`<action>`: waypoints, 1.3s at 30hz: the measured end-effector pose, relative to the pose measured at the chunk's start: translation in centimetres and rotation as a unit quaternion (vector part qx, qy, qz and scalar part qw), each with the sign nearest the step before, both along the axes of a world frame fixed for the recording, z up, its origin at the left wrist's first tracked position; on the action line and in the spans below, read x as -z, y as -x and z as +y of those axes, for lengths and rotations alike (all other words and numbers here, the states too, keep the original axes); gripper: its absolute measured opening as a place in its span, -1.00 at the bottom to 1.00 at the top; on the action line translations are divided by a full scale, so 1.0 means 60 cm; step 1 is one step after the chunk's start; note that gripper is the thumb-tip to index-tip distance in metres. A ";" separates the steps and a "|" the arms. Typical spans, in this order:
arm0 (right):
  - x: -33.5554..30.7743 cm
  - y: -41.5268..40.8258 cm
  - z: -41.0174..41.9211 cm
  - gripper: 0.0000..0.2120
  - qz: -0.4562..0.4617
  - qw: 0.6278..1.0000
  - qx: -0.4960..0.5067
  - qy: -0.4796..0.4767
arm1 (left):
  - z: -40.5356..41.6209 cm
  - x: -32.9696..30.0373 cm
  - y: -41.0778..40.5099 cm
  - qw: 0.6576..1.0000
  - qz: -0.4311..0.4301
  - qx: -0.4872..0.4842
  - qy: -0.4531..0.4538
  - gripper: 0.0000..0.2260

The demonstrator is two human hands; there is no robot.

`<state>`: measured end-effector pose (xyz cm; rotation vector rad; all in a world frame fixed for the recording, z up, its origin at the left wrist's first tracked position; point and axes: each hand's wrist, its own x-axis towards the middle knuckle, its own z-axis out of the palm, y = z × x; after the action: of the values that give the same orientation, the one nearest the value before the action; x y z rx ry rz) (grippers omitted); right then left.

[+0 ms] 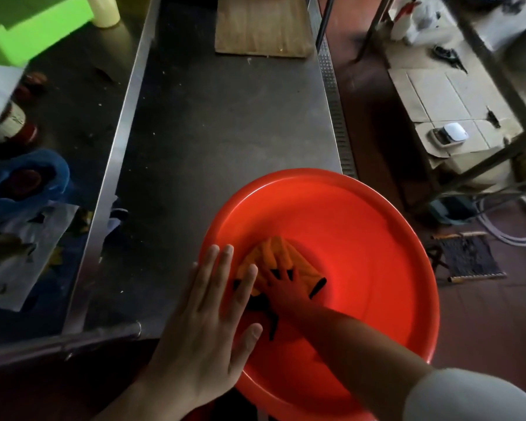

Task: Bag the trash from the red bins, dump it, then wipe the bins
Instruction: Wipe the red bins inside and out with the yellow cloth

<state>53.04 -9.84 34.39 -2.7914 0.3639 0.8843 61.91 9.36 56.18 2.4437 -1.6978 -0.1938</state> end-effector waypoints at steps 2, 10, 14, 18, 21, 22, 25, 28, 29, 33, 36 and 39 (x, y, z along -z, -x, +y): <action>0.004 -0.009 0.002 -0.31 -0.003 1.000 0.010 -0.016 | -0.001 0.002 -0.002 1.000 -0.006 0.009 0.000 -0.36; -0.009 -0.009 -0.064 -0.19 0.028 0.992 0.122 -0.014 | -0.002 -0.003 -0.005 1.000 -0.006 0.005 -0.020 -0.39; -0.028 -0.011 -0.068 -0.24 0.032 0.975 0.214 -0.053 | -0.008 -0.007 -0.005 1.000 -0.002 0.009 -0.023 -0.41; -0.043 -0.031 0.020 -0.19 -0.101 0.965 0.229 -0.075 | -0.009 -0.007 -0.003 1.000 0.006 0.009 -0.023 -0.43; -0.042 -0.024 0.042 -0.23 -0.187 0.951 0.235 -0.075 | -0.008 -0.009 -0.002 0.999 0.012 0.003 -0.030 -0.44; -0.042 -0.020 0.022 -0.24 -0.140 0.965 0.206 -0.085 | -0.008 -0.009 -0.002 0.999 0.011 0.000 -0.034 -0.44; -0.033 0.008 -0.049 -0.22 0.012 0.971 0.226 -0.077 | -0.007 -0.012 -0.001 0.999 0.005 -0.006 -0.045 -0.44; -0.029 0.018 -0.054 -0.32 -0.002 0.925 0.365 -0.104 | -0.011 -0.014 0.000 0.999 0.004 -0.004 -0.046 -0.44; -0.028 0.012 -0.040 -0.29 -0.003 0.922 0.368 -0.120 | -0.011 -0.015 0.000 0.999 0.006 -0.005 -0.045 -0.44; -0.044 -0.014 0.055 -0.35 -0.067 0.889 0.416 -0.181 | -0.011 -0.013 0.001 0.999 0.013 -0.006 -0.044 -0.47; -0.057 -0.009 0.058 -0.31 -0.070 0.896 0.398 -0.186 | -0.010 -0.013 0.000 0.999 0.015 -0.008 -0.041 -0.47; -0.059 0.024 -0.009 -0.18 0.041 0.952 0.278 -0.123 | -0.008 -0.014 0.000 0.999 0.014 -0.006 -0.038 -0.46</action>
<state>51.61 -10.35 37.92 -2.2423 0.9250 0.8318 61.89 8.87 57.01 2.4926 -1.6945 -0.2955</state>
